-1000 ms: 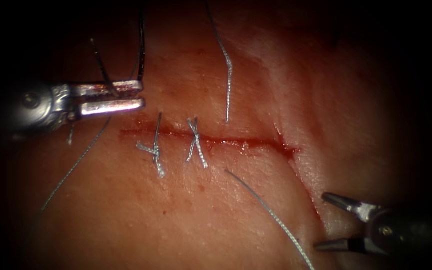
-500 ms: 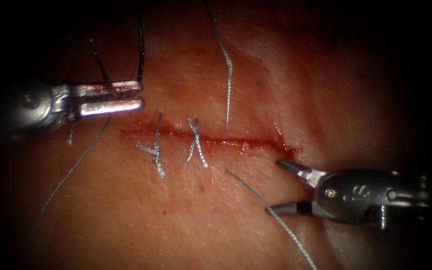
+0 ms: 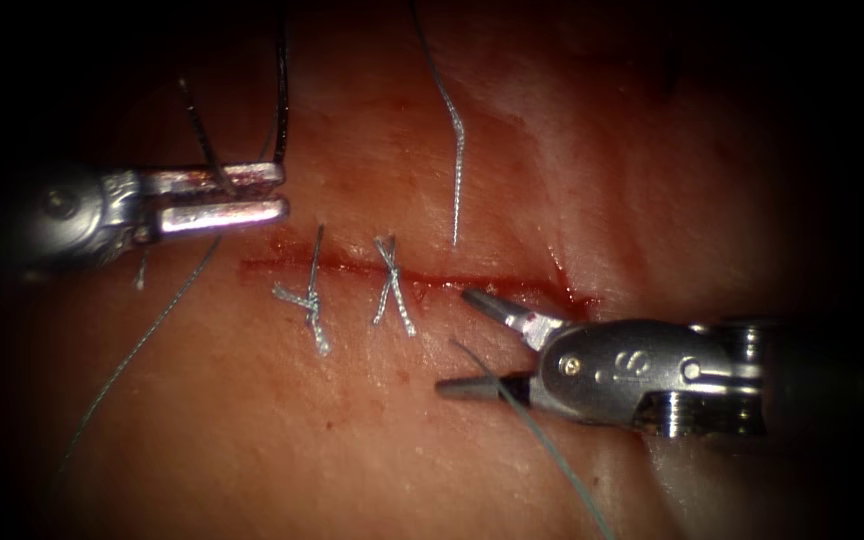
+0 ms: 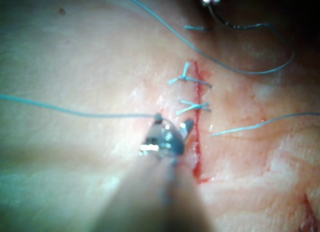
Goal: Wound Closure
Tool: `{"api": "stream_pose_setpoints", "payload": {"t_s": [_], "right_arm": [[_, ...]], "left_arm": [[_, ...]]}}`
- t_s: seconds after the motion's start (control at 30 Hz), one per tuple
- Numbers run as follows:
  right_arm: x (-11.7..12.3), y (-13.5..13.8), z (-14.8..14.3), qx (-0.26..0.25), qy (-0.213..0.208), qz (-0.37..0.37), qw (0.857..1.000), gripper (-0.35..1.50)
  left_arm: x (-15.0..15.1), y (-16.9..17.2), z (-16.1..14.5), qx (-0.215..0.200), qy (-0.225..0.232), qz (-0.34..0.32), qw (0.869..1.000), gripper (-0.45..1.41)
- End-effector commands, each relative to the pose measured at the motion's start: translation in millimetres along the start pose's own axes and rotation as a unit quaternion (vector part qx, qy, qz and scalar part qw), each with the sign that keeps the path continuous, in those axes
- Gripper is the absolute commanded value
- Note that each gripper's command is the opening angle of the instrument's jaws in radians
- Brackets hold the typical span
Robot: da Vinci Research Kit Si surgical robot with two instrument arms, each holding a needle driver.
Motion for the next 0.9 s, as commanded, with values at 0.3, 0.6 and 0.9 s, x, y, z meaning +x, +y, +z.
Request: {"api": "stream_pose_setpoints", "payload": {"t_s": [0.3, 0.6, 0.9], "right_arm": [[-0.5, -2.0, -2.2, 0.035, 0.004, -0.010, 0.999, -0.35], [0.3, -5.9, -6.6, 0.063, 0.003, -0.023, 0.998, -0.35], [1.3, -8.1, -7.8, 0.070, 0.003, -0.028, 0.997, -0.35]], "left_arm": [[-0.6, 0.1, 0.6, -0.001, 0.001, 0.000, 1.000, -0.45], [-0.7, 0.0, 0.4, -0.002, 0.003, -0.002, 1.000, -0.45], [-0.8, -0.1, 0.3, -0.002, 0.003, -0.002, 1.000, -0.45]]}}
